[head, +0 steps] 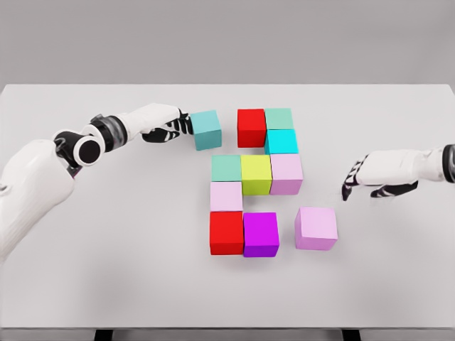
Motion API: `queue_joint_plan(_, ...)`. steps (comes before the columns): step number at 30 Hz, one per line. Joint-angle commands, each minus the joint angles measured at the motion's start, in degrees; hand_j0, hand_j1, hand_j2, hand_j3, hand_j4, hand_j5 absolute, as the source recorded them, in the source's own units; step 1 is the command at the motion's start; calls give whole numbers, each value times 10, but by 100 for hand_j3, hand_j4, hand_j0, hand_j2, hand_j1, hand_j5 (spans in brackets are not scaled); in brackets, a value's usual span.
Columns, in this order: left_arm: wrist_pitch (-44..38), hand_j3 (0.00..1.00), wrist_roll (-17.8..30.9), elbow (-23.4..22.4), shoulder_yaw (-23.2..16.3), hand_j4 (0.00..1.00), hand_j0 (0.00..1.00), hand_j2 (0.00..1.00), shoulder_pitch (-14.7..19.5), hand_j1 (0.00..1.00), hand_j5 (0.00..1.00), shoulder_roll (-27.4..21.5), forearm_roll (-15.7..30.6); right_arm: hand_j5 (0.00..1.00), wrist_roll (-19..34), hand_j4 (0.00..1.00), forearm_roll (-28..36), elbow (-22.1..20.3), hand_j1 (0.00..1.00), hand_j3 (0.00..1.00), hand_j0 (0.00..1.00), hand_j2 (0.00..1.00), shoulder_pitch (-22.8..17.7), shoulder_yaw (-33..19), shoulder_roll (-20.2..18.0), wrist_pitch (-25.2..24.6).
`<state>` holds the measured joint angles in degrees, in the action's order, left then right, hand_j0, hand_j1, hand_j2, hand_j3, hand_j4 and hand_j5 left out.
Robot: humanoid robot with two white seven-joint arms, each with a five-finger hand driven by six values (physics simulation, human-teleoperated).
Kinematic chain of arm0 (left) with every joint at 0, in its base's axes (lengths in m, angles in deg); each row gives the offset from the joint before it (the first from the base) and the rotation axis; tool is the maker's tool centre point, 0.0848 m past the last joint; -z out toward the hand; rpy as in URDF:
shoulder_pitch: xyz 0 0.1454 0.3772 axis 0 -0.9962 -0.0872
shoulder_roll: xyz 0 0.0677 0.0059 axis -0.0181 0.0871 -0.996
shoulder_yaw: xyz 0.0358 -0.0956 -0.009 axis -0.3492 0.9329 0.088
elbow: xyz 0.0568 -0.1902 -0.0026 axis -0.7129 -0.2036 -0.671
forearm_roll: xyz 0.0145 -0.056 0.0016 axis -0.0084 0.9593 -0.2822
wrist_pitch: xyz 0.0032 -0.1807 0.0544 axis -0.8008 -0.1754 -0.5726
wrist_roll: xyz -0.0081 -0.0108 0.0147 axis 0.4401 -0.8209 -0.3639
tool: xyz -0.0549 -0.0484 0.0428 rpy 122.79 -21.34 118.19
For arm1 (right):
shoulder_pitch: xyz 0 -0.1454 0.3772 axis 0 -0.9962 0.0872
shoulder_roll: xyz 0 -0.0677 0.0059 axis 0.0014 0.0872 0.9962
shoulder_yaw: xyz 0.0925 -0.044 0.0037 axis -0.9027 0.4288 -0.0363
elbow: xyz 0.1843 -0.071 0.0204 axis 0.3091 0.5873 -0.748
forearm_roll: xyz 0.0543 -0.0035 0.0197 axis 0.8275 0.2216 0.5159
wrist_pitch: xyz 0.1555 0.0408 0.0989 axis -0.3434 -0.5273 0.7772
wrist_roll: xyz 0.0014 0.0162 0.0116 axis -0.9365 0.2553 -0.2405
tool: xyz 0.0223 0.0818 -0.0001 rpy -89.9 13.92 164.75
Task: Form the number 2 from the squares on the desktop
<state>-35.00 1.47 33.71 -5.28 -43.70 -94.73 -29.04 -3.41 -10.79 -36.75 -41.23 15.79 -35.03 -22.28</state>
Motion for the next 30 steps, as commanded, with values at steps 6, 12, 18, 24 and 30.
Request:
queue_joint_plan(6,0,51,3,0,0,51,51,51,0,51,51,9,1,21,15,21,20,13,21,21,21,21,159,160,-55,-1)
queue_joint_plan(12,0,51,2,-26,3,51,51,51,2,51,51,15,0,16,15,16,32,-54,16,16,16,16,253,350,-69,-1)
queue_joint_plan(18,0,51,-1,-35,5,51,51,51,3,51,51,31,0,13,15,13,31,-89,13,13,13,13,260,396,-58,-1)
queue_joint_plan(24,0,51,-2,-60,4,51,51,51,6,51,51,49,-3,11,15,11,31,-91,11,11,11,11,255,381,-21,-1)
queue_joint_plan(30,1,51,-2,-60,1,51,51,51,11,51,51,53,-4,11,15,11,31,-91,11,11,11,11,254,379,0,-1)
